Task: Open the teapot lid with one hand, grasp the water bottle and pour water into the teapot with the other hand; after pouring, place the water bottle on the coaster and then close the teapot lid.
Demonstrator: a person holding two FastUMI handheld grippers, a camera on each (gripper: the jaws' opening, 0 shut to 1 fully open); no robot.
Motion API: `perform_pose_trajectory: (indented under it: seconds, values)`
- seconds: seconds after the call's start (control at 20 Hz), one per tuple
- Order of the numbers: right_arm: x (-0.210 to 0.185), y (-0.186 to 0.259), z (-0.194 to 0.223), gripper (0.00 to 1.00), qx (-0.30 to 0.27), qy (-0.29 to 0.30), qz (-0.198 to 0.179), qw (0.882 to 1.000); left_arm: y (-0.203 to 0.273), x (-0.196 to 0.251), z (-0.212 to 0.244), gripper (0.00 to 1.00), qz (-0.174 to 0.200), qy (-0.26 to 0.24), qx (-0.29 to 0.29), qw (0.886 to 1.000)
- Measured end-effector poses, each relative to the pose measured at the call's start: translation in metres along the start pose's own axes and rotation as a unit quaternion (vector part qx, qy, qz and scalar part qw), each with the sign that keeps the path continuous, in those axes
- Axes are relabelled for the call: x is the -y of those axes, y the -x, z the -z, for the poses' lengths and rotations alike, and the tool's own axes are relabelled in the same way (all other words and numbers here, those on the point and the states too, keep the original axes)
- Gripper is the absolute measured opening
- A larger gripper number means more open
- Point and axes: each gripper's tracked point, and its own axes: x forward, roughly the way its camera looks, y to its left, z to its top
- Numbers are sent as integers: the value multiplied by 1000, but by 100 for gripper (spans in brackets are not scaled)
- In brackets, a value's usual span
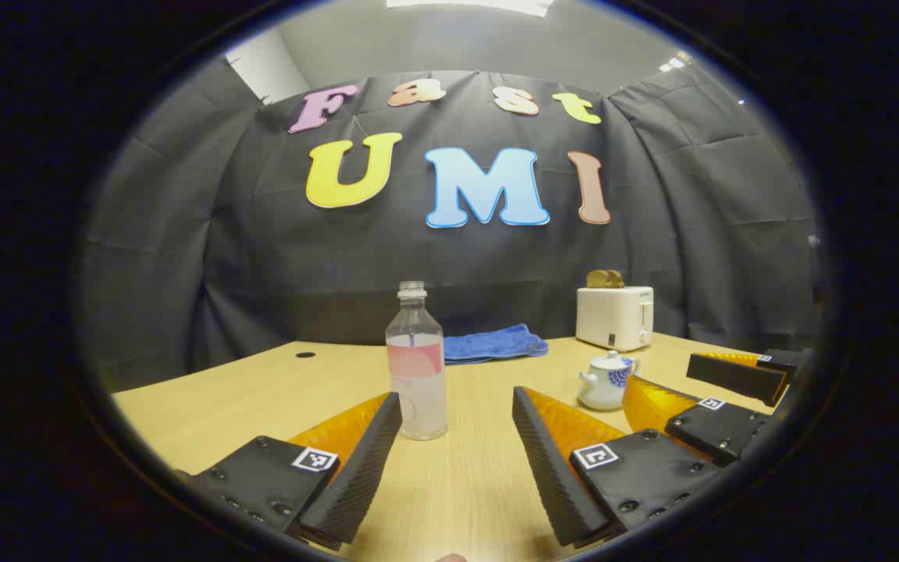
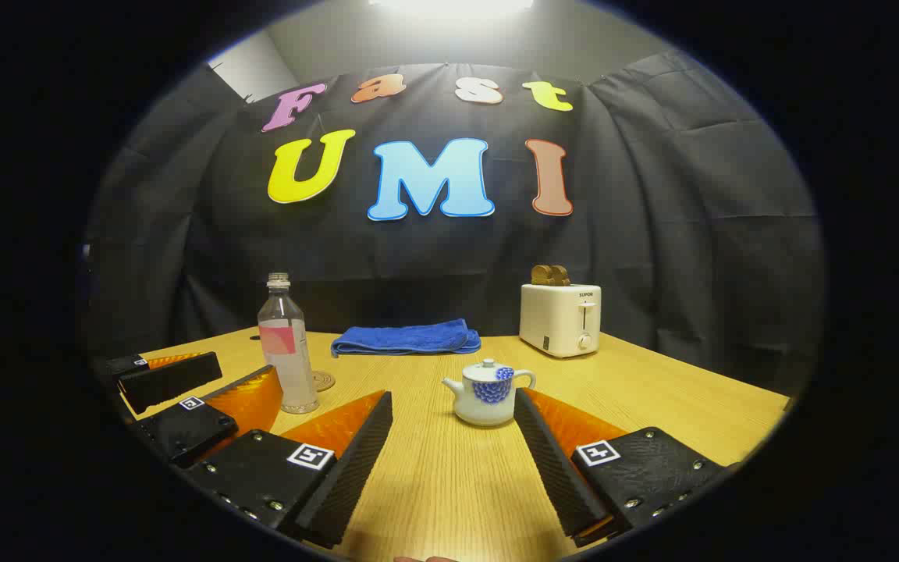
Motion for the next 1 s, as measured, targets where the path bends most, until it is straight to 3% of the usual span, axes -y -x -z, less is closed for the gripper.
perform_pose_trajectory:
  seconds: [0.4, 0.6, 1.0]
  values:
    - [7, 0, -1, 97, 1, 0, 20, 1000, 0, 4, 0, 99, 12, 0, 1, 1000]
    - [3, -1, 0, 97, 1, -2, 12, 1000, 0, 6, 0, 100, 16, 0, 1, 1000]
    - [9, -4, -2, 96, 2, 2, 23, 1000, -6, 1, -2, 99, 1, -1, 3, 1000]
